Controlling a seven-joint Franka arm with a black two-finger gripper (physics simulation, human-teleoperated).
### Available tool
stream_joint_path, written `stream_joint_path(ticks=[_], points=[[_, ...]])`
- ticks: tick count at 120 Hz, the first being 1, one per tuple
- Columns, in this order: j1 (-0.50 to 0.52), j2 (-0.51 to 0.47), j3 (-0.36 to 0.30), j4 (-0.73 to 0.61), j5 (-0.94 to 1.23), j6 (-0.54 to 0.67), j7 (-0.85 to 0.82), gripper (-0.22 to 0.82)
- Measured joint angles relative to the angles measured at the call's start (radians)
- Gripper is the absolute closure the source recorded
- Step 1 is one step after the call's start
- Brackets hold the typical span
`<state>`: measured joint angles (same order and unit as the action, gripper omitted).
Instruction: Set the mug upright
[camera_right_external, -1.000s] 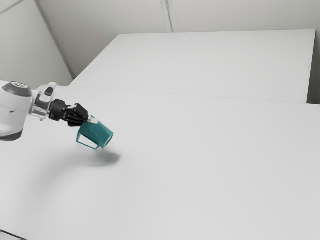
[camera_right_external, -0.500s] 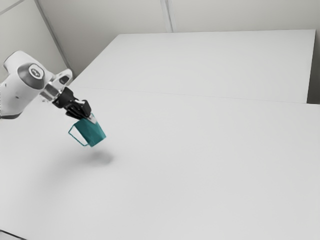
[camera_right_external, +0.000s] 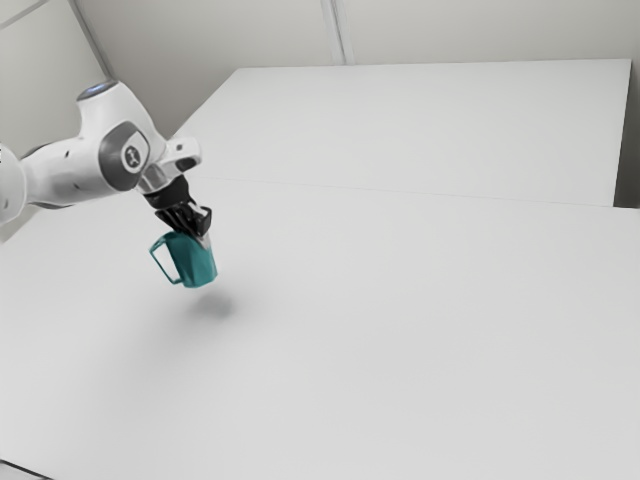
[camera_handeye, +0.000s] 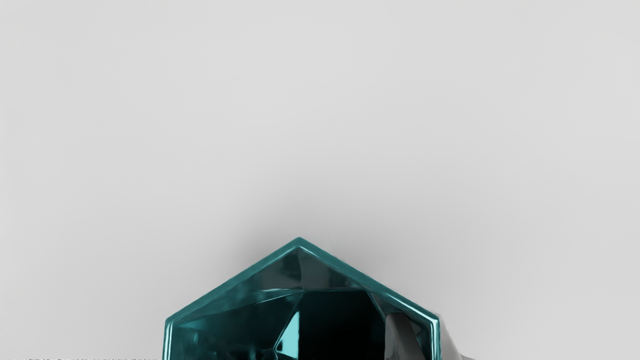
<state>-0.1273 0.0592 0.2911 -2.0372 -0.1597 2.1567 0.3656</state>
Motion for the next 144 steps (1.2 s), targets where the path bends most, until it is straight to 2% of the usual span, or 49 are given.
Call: stream_joint_path(ticks=[48,81,144], points=[[-0.004,0.015,-0.096,-0.046,0.228,0.123,-0.210,0.79],[0.020,0.018,-0.100,-0.097,0.275,0.177,-0.334,0.79],[0.017,0.087,-0.100,-0.094,0.279,0.251,-0.460,0.79]])
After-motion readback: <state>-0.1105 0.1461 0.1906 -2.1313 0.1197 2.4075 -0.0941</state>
